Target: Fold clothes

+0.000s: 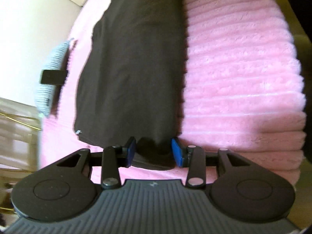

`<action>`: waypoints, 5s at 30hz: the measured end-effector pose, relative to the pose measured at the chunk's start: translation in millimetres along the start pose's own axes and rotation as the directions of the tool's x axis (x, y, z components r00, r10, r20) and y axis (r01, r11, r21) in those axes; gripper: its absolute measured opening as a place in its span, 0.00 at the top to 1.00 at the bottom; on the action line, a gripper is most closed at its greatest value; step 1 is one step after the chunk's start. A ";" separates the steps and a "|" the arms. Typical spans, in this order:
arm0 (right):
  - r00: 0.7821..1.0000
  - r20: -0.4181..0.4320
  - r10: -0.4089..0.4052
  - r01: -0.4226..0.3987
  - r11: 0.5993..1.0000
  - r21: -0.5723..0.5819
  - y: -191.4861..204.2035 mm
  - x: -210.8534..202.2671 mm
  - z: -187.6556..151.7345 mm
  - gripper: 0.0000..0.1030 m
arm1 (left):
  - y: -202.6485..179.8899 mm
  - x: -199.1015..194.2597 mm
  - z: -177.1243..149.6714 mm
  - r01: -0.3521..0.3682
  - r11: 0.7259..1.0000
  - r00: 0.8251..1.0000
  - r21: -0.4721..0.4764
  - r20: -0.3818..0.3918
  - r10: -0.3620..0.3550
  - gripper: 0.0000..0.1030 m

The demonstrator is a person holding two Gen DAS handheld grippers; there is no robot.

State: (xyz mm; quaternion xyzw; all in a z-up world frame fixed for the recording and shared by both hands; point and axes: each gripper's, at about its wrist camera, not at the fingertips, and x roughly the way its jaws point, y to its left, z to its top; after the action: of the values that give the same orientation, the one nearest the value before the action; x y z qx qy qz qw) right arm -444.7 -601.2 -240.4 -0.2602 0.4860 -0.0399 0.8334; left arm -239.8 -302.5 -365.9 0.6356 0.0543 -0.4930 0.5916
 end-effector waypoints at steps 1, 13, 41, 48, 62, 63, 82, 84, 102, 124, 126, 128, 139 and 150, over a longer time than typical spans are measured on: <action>0.999 0.036 -0.014 0.015 1.000 -0.026 2.4 -1.6 -5.8 0.30 | -2.7 0.7 0.5 -0.023 1.000 1.000 -0.003 -0.004 0.023 0.64; 0.943 0.268 -0.197 0.237 0.964 -0.123 24.5 10.0 -43.3 0.47 | -28.9 18.9 0.9 -0.216 0.972 0.976 0.096 0.012 0.216 0.78; 0.941 0.135 -0.311 0.338 0.892 -0.301 7.0 76.1 -16.3 0.89 | -15.8 10.8 -2.0 -0.248 0.969 0.967 0.006 -0.059 0.248 0.95; 0.923 0.100 -0.371 0.384 0.892 -0.237 -9.7 32.3 -34.8 0.98 | -33.1 -85.0 7.9 -0.111 0.988 0.990 -0.105 0.076 0.119 0.96; 0.898 -0.048 -0.437 0.432 0.898 -0.080 8.4 -1.9 -101.3 0.98 | -101.3 -126.9 -11.0 0.043 0.986 0.998 -0.162 0.043 -0.036 0.87; 0.899 -0.031 -0.437 0.436 0.899 -0.042 8.9 -9.1 -97.3 0.97 | -96.8 -128.8 -16.8 0.033 0.981 0.999 -0.192 0.035 -0.027 0.87; 0.938 0.347 0.024 -0.086 0.983 0.164 91.3 -11.0 112.5 0.24 | 2.3 -93.5 -21.2 -0.005 0.927 0.981 -0.376 0.178 0.078 0.76; 0.938 0.341 0.056 -0.132 0.970 0.203 91.2 2.1 122.4 0.24 | 14.4 -74.6 -19.8 0.067 0.900 0.978 -0.430 0.205 0.025 0.76; 0.975 0.198 -0.097 -0.007 0.883 0.470 3.5 54.5 102.5 0.23 | 165.8 76.7 -89.0 0.283 0.380 0.957 -0.881 0.232 -0.175 0.63; 0.992 0.072 -0.104 0.042 0.810 0.585 -3.2 51.9 59.2 0.10 | 135.5 1.8 -99.1 0.141 0.593 0.985 -0.793 0.175 0.000 0.77; 0.989 0.049 -0.137 0.075 0.770 0.633 -1.5 42.7 53.1 0.10 | 123.0 -12.0 -93.0 0.208 0.612 0.969 -0.763 0.245 -0.024 0.77; 0.984 0.075 -0.159 0.075 0.768 0.636 8.4 29.9 55.2 0.10 | 110.2 -14.6 -84.9 0.276 0.625 0.951 -0.730 0.301 -0.069 0.74; 0.945 0.327 0.011 -0.126 0.935 0.333 99.8 -21.2 104.1 0.10 | 89.1 -28.9 -108.6 0.175 0.757 0.982 -0.630 0.166 -0.089 0.73; 0.931 0.327 0.164 -0.077 0.962 -0.262 225.6 8.5 158.2 0.31 | 18.1 -66.6 -120.4 0.077 0.987 0.972 -0.144 0.233 -0.042 0.37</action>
State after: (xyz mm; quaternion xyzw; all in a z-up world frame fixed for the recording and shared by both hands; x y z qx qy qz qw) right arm -350.9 -347.1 -291.7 -0.3334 0.3486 0.1180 0.8680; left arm -194.1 -176.5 -329.6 0.5257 0.0419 -0.5751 0.6255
